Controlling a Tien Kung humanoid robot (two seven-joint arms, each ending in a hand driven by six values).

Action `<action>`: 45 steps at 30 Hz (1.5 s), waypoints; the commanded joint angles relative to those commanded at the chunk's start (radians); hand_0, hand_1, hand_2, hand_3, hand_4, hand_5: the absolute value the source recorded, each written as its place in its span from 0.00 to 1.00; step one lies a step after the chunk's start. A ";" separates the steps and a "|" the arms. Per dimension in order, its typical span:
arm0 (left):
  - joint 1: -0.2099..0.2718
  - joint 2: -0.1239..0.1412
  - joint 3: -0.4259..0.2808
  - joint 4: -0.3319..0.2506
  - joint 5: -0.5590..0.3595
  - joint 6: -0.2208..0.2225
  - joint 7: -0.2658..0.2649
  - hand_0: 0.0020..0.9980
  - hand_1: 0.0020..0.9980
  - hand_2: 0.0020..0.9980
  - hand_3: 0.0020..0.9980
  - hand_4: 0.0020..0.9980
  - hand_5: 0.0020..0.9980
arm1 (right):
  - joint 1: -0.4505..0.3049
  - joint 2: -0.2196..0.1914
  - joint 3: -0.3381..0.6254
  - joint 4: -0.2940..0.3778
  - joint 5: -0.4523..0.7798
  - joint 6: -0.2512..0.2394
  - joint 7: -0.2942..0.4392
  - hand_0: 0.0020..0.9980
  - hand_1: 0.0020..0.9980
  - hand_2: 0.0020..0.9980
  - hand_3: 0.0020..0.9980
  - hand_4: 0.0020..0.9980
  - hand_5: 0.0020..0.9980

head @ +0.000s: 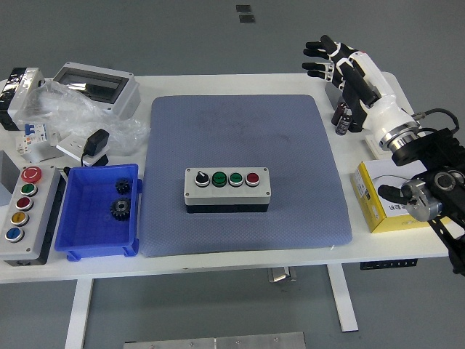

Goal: Pick up the button,place it on the desk,press the button,press the button

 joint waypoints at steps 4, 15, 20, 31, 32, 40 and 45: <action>-0.002 0.001 0.000 0.000 0.000 0.000 0.000 0.66 0.65 0.60 0.59 0.60 0.17 | 0.023 -0.013 -0.063 0.074 -0.156 0.003 -0.023 0.71 0.63 0.62 0.60 0.91 0.76; -0.006 0.004 0.006 -0.001 -0.005 0.001 -0.001 0.66 0.65 0.60 0.59 0.61 0.17 | 0.080 -0.002 -0.156 0.090 -0.543 -0.002 -0.029 0.64 0.52 0.50 0.51 0.75 0.51; -0.005 0.006 0.008 -0.001 -0.006 0.001 -0.002 0.66 0.65 0.60 0.59 0.61 0.17 | 0.081 -0.001 -0.148 0.089 -0.600 -0.019 -0.021 0.59 0.38 0.42 0.38 0.75 0.47; -0.004 0.005 0.010 0.000 -0.007 0.001 -0.003 0.66 0.65 0.60 0.59 0.61 0.17 | 0.074 0.001 -0.097 0.054 -0.448 -0.111 0.025 0.40 0.24 0.23 0.22 0.76 0.44; -0.004 0.005 0.010 0.000 -0.007 0.001 -0.003 0.66 0.65 0.60 0.59 0.61 0.17 | 0.073 0.000 -0.094 0.053 -0.436 -0.107 0.022 0.40 0.24 0.23 0.22 0.76 0.44; -0.003 0.004 0.008 0.000 -0.006 0.001 -0.004 0.66 0.65 0.60 0.59 0.61 0.17 | 0.056 0.005 -0.075 0.012 -0.283 0.037 -0.065 0.34 0.20 0.18 0.16 0.79 0.53; -0.002 0.003 0.009 0.000 -0.007 0.001 -0.004 0.66 0.65 0.60 0.59 0.61 0.18 | 0.044 0.016 -0.068 -0.032 -0.194 0.088 -0.087 0.60 0.47 0.47 0.44 1.00 1.00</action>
